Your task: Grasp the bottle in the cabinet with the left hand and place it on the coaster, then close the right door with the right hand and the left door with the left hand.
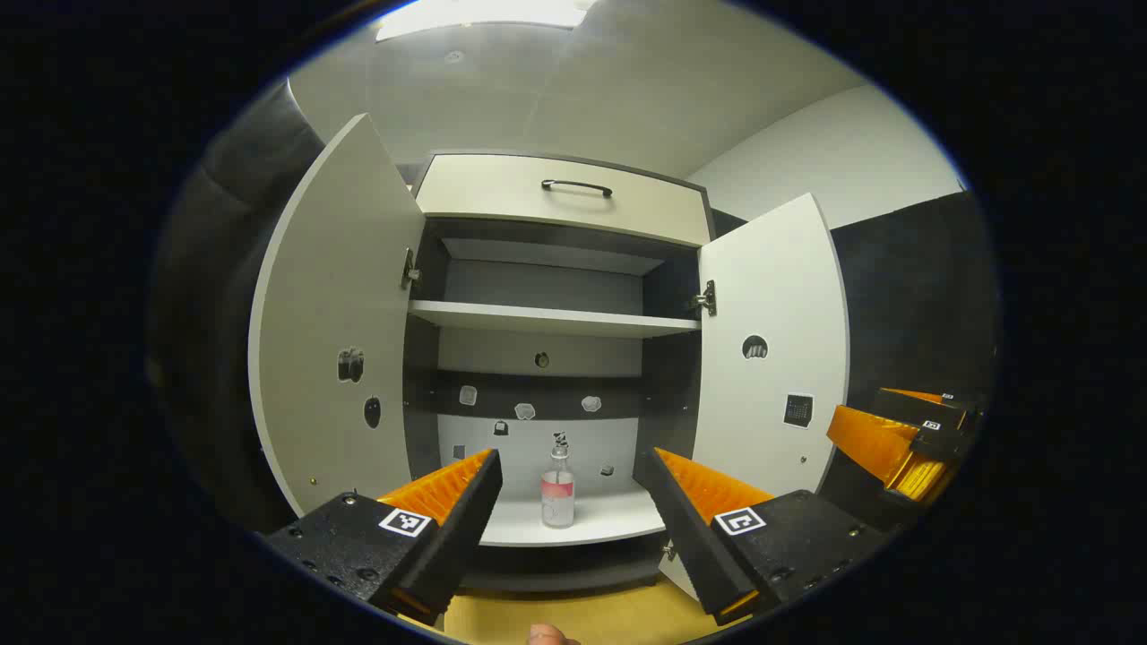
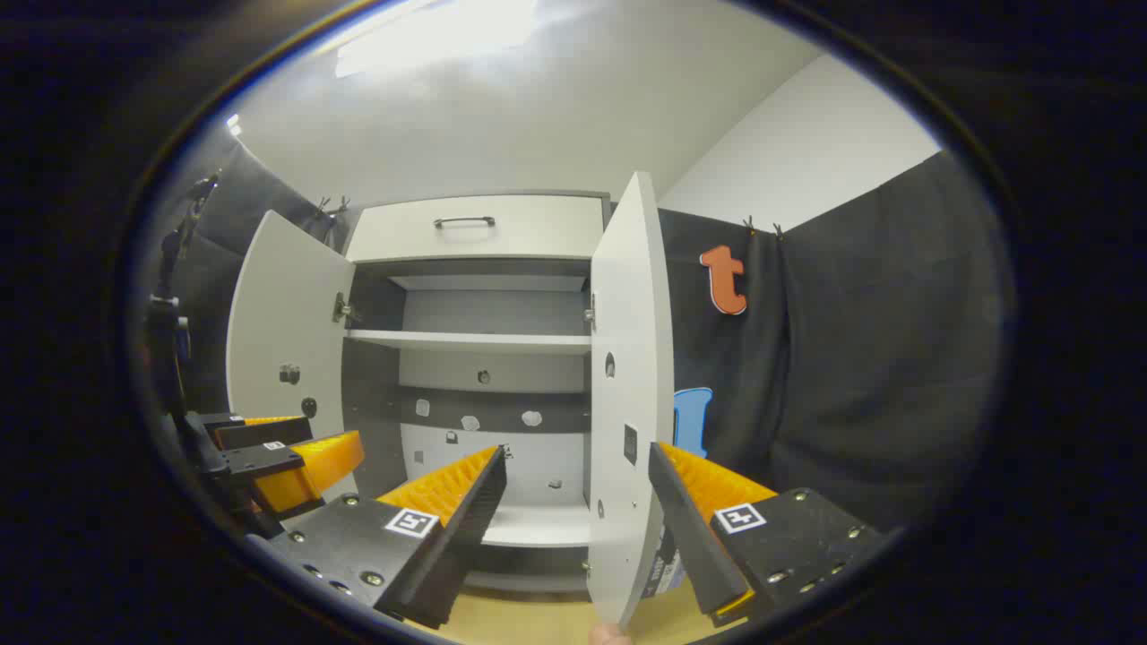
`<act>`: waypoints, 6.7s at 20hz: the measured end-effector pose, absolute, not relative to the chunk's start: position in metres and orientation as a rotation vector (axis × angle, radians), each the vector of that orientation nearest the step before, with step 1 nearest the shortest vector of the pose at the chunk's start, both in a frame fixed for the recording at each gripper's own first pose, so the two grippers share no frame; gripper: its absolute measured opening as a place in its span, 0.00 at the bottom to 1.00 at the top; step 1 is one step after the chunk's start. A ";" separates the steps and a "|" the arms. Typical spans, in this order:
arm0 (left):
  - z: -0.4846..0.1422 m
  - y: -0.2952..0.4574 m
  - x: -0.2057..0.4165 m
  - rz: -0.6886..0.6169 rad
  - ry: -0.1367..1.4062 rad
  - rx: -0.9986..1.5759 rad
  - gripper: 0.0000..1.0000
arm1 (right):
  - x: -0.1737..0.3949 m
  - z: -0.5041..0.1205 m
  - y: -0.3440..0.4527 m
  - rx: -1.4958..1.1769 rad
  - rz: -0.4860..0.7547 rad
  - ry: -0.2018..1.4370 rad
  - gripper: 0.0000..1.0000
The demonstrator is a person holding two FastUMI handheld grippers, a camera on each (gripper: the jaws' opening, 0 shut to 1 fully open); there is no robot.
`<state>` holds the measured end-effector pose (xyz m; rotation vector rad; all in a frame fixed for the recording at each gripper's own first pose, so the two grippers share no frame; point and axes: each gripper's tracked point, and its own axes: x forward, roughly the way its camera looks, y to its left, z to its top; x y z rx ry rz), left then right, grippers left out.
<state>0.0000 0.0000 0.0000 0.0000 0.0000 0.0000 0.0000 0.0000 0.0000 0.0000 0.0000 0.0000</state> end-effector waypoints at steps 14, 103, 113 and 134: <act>-0.013 -0.011 -0.002 0.007 0.047 -0.009 0.99 | -0.002 0.000 -0.021 0.004 -0.020 0.008 0.96; -0.440 -0.038 -0.042 -0.326 0.632 -0.195 0.76 | -0.042 0.006 -0.096 0.012 -0.072 0.005 0.97; -0.524 -0.040 -0.100 -0.304 0.814 -0.166 0.76 | -0.045 0.002 -0.099 0.001 -0.065 0.032 0.98; -0.563 -0.056 -0.134 -0.246 0.767 -0.056 0.81 | -0.039 -0.012 -0.106 -0.051 -0.037 0.081 0.98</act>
